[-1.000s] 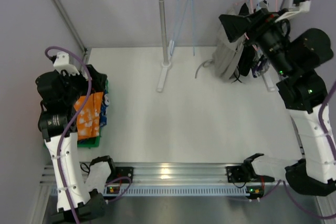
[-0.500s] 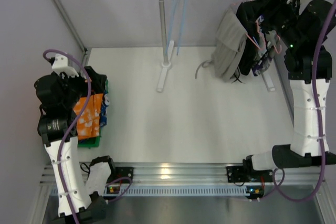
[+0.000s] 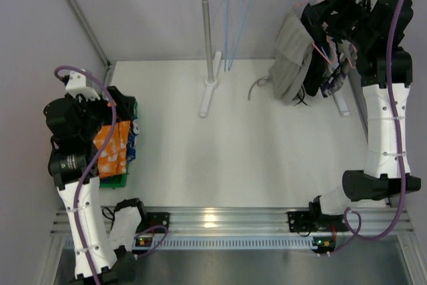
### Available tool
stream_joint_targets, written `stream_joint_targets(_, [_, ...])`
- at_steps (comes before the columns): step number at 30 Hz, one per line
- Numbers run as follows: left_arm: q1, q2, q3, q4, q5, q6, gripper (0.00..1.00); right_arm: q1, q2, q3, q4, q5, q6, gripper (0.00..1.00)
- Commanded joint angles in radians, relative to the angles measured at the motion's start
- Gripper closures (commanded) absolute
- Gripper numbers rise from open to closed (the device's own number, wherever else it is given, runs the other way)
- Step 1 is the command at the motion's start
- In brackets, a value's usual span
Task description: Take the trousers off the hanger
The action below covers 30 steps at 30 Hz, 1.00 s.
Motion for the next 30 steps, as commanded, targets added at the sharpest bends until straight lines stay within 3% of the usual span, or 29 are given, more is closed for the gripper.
stream_joint_targets(1, [0.002,-0.010,-0.014,0.053,-0.006,-0.018,0.01,-0.013,0.004,0.038,0.017,0.002,-0.009,0.26])
stream_joint_targets(22, [0.001,-0.023,-0.037,0.051,-0.026,-0.021,0.01,0.018,0.104,0.044,0.043,0.103,-0.107,0.28])
stream_joint_targets(26, [0.002,-0.023,-0.040,0.046,-0.029,-0.020,0.01,0.019,0.114,0.044,0.066,0.070,-0.079,0.31])
stream_joint_targets(30, [0.002,-0.023,-0.049,0.048,-0.024,-0.023,0.01,0.018,0.117,0.016,0.150,-0.079,0.019,0.36])
